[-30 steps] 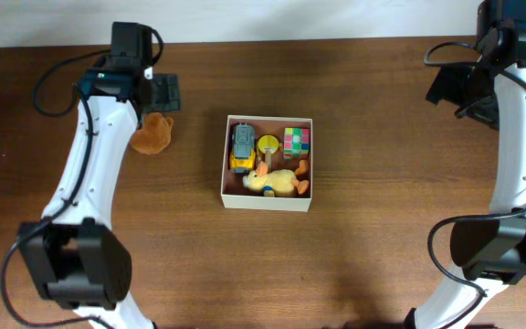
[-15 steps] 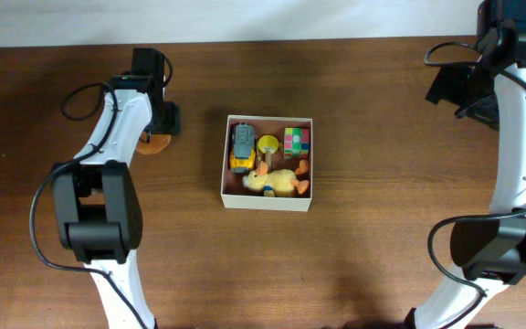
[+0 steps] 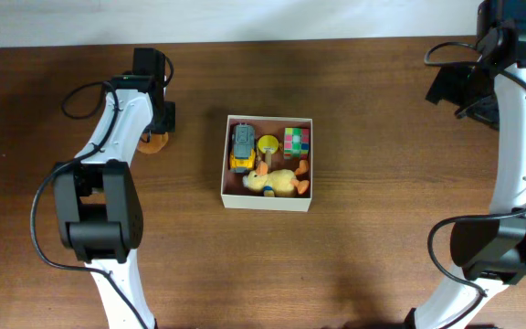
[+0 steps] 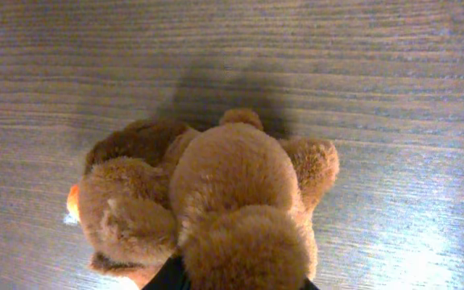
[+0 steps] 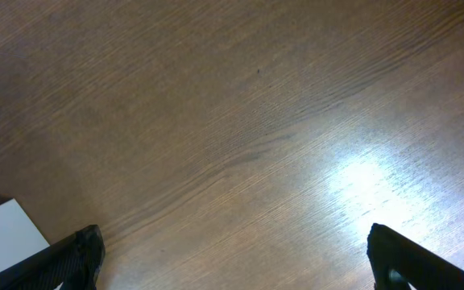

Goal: Pack container
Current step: 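Lift the teddy bear and carry it over the box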

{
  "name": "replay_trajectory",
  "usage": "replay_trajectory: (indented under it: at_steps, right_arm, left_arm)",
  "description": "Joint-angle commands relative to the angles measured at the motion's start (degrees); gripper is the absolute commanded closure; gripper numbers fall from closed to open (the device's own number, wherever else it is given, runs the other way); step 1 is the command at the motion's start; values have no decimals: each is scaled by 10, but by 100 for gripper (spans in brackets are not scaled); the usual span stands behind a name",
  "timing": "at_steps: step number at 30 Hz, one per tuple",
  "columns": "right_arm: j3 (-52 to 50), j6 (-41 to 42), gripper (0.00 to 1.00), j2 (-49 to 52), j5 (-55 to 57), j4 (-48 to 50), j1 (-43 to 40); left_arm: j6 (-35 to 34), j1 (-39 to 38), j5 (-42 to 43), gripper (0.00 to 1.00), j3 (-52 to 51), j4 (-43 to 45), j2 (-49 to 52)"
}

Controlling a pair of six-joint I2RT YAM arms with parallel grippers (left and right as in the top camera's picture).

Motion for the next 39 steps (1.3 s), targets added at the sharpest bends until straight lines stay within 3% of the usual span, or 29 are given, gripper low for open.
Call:
replay_trajectory:
  at_steps: [1,4,10,15,20,26,32,39]
  right_arm:
    - [-3,7,1,4,9,0,-1]
    - [-3,7,1,4,9,0,-1]
    - [-3,7,1,4,9,0,-1]
    - [-3,7,1,4,9,0,-1]
    - [-3,7,1,4,9,0,-1]
    - [-3,7,1,4,9,0,-1]
    - [-3,7,1,4,9,0,-1]
    - [-3,7,1,4,9,0,-1]
  left_arm:
    - [-25,-8,16,98,23,-40,4]
    - [-66,-12,19,98,63,-83,4]
    - [-65,-16,114,98,230,-236,0]
    - [3,-54,199,98,331,-358,-21]
    - [61,-127,230,98,336,-411,-44]
    - [65,-259,209,98,336,-455,-46]
    - [14,-315,154,98,333,-473,-45]
    - [-43,-320,117,98,287,-450,-44]
